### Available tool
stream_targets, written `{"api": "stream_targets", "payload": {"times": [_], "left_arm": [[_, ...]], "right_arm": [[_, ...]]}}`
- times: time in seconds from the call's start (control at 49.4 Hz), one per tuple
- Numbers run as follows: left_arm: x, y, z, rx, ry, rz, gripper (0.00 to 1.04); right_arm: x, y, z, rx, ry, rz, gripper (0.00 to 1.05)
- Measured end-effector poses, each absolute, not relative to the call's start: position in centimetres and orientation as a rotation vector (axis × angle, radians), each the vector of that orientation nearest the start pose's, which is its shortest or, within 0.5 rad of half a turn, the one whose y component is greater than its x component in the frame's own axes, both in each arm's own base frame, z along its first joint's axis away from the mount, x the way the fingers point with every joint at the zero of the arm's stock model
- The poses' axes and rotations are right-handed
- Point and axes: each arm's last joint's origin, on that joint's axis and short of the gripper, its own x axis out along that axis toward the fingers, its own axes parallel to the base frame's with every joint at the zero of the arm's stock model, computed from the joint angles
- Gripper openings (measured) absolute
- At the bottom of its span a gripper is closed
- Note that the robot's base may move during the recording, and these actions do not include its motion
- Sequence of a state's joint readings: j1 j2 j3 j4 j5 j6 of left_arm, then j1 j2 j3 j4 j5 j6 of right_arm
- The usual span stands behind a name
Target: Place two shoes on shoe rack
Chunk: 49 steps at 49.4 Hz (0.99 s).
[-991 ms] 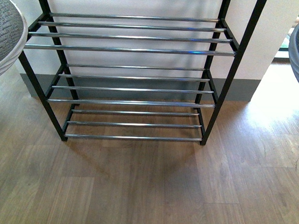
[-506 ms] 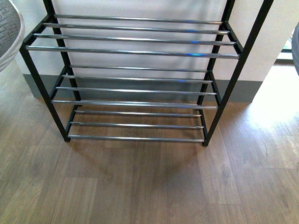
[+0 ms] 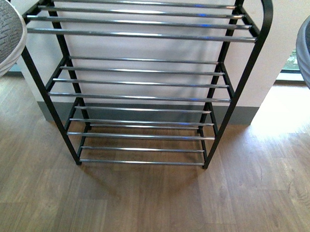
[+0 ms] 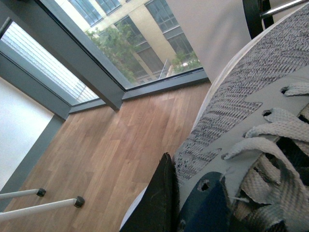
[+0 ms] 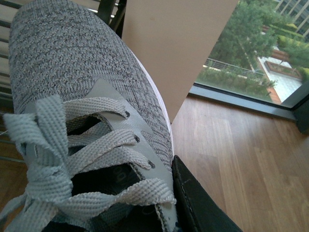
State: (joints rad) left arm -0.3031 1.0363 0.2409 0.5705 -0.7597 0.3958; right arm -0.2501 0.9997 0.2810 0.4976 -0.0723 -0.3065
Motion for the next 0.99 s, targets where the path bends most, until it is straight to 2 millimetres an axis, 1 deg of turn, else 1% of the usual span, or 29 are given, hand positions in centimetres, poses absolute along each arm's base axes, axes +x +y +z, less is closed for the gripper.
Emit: {"api": "stream_targets", "payload": {"times": [0.566, 0.587, 0.647, 0.688, 0.708, 0.748, 0.829, 0.87, 0.93, 0.971, 0.991], "left_arm": [[18.4, -3.7, 17.8, 0.502, 0.284, 0.412, 0.02], [18.4, -3.7, 17.8, 0.503, 0.284, 0.412, 0.02], [18.4, -3.7, 17.8, 0.502, 0.284, 0.412, 0.02], [18.4, -3.7, 17.8, 0.502, 0.284, 0.412, 0.02], [18.4, -3.7, 17.8, 0.502, 0.284, 0.412, 0.02], [18.4, -3.7, 17.8, 0.502, 0.284, 0.412, 0.02], [18.4, -3.7, 17.8, 0.502, 0.284, 0.411, 0.02], [18.4, -3.7, 17.8, 0.502, 0.284, 0.412, 0.02], [18.4, -3.7, 17.8, 0.502, 0.284, 0.412, 0.02], [18.4, -3.7, 17.8, 0.502, 0.284, 0.412, 0.02], [18.4, -3.7, 17.8, 0.502, 0.284, 0.412, 0.02]], "right_arm": [[19.0, -4.6, 18.8, -0.268, 0.243, -0.140, 0.01], [19.0, -4.7, 18.8, -0.256, 0.233, -0.116, 0.01], [19.2, -5.0, 18.9, -0.190, 0.169, 0.039, 0.01], [19.3, -4.9, 18.9, -0.172, 0.155, 0.111, 0.01], [19.6, -4.9, 18.9, -0.156, 0.152, 0.167, 0.01], [20.3, -4.7, 19.0, -0.130, 0.169, 0.208, 0.01], [21.6, -4.5, 19.1, -0.113, 0.202, 0.228, 0.01], [22.5, -4.2, 19.1, -0.108, 0.215, 0.230, 0.01], [24.9, -3.8, 19.5, -0.103, 0.234, 0.208, 0.01], [25.9, -3.6, 19.7, -0.099, 0.241, 0.201, 0.01], [26.9, -3.5, 19.8, -0.095, 0.248, 0.194, 0.01]]}}
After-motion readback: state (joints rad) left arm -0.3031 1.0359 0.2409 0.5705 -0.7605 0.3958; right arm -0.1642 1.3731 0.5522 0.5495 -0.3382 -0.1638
